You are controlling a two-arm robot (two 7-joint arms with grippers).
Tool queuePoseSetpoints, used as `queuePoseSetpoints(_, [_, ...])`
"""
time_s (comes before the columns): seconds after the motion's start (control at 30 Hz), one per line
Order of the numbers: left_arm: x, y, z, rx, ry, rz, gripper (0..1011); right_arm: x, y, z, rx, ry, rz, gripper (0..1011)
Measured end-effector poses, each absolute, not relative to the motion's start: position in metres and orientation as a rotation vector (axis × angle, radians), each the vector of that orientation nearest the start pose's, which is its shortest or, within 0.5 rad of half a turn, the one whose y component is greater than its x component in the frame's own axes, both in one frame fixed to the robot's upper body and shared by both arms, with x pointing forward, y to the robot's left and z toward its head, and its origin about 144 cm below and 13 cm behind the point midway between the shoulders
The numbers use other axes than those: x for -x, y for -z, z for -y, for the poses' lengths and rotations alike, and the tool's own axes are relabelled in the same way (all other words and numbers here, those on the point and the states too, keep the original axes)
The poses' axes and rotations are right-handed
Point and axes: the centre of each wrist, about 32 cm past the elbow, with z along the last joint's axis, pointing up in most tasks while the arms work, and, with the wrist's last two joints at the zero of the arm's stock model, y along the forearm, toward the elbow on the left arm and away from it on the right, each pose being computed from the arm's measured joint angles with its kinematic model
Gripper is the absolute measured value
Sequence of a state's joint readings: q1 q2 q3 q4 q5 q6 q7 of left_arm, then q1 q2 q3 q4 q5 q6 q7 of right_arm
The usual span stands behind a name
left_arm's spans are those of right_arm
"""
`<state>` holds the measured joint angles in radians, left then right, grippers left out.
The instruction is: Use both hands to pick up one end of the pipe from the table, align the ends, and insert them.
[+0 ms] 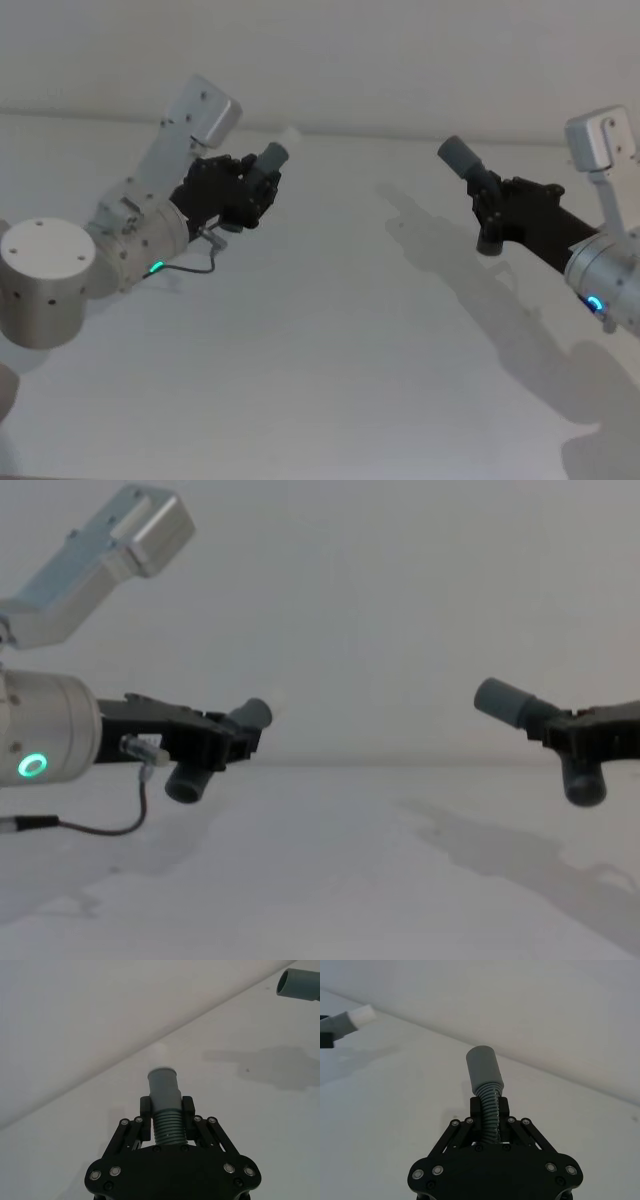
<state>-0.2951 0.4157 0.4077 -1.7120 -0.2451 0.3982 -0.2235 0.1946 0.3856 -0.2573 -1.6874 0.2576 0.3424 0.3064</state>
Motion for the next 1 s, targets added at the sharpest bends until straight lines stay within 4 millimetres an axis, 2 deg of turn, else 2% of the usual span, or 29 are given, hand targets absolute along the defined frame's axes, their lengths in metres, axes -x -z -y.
queuePoseSetpoints(0.57, [-0.512,-1.269,-0.246,-0.260,-0.794,0.181,354,-0.504,-1.256,0.290,0.191,0.769,0.115,185])
queuePoseSetpoints(1.0, [-0.520,-1.280,-0.260,-0.266,-0.658,0.198,354,-0.514,-1.274,0.321,0.194,0.568,0.153,185])
